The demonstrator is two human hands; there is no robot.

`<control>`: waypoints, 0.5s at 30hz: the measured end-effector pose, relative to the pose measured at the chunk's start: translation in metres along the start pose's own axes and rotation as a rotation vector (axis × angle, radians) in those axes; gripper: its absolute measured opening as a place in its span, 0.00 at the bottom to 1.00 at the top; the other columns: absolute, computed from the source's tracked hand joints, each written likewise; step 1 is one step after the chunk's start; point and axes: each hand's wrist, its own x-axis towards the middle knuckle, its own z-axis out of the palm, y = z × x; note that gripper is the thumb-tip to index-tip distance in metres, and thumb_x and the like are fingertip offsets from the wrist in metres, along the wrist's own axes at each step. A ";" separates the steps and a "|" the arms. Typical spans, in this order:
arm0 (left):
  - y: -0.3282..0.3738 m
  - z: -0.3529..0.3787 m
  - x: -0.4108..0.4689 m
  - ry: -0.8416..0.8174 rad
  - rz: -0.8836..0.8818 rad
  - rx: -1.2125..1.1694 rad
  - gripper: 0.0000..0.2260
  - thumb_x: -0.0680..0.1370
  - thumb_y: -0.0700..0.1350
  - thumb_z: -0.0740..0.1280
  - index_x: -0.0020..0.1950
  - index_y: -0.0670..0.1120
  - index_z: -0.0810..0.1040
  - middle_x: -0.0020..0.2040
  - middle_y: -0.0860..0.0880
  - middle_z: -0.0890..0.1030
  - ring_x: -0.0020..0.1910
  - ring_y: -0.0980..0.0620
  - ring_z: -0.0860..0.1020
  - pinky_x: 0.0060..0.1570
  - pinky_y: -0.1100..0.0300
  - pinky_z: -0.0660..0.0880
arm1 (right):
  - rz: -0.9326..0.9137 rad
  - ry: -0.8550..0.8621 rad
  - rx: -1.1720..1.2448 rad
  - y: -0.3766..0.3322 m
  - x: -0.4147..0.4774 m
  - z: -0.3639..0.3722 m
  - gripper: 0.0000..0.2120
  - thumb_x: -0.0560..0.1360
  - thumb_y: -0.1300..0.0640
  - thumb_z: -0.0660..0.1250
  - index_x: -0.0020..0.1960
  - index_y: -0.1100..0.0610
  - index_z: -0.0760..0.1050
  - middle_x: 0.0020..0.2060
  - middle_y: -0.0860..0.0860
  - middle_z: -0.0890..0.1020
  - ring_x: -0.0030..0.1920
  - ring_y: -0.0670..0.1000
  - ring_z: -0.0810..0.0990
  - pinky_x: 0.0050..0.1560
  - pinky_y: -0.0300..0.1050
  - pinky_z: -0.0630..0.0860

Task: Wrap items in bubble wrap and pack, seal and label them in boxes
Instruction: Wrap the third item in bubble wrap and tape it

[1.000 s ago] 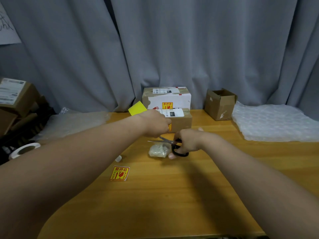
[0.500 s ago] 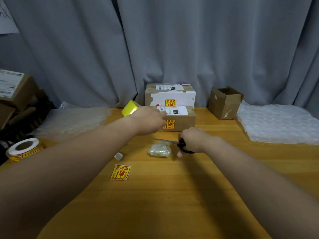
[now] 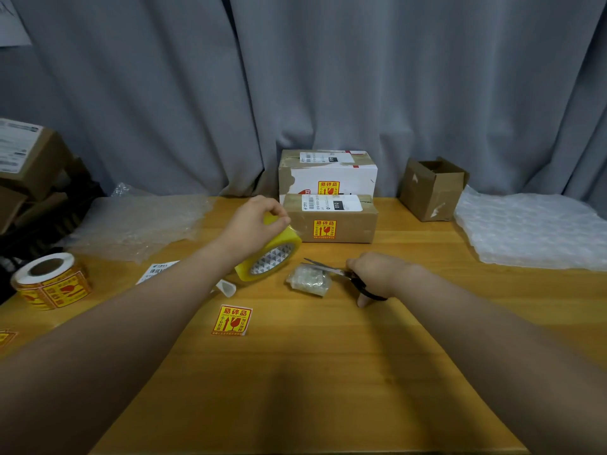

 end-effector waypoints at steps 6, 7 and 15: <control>-0.003 0.012 -0.006 -0.035 0.026 0.018 0.02 0.76 0.45 0.68 0.45 0.50 0.76 0.50 0.52 0.73 0.48 0.56 0.70 0.48 0.64 0.64 | -0.017 -0.099 -0.013 -0.001 -0.003 -0.011 0.33 0.67 0.47 0.76 0.66 0.55 0.66 0.59 0.53 0.73 0.57 0.55 0.74 0.50 0.46 0.72; -0.003 0.015 -0.007 -0.047 0.029 0.033 0.01 0.77 0.45 0.68 0.45 0.50 0.76 0.50 0.52 0.73 0.48 0.56 0.70 0.49 0.64 0.64 | -0.021 -0.090 0.002 -0.003 -0.002 -0.013 0.34 0.67 0.48 0.77 0.66 0.55 0.65 0.59 0.53 0.73 0.56 0.54 0.74 0.48 0.46 0.72; -0.012 0.020 -0.009 0.006 -0.033 0.050 0.02 0.77 0.46 0.67 0.46 0.49 0.76 0.51 0.52 0.72 0.49 0.55 0.70 0.49 0.62 0.65 | -0.016 -0.068 0.013 -0.014 -0.011 -0.017 0.31 0.71 0.55 0.74 0.69 0.56 0.66 0.60 0.55 0.73 0.43 0.51 0.75 0.33 0.39 0.70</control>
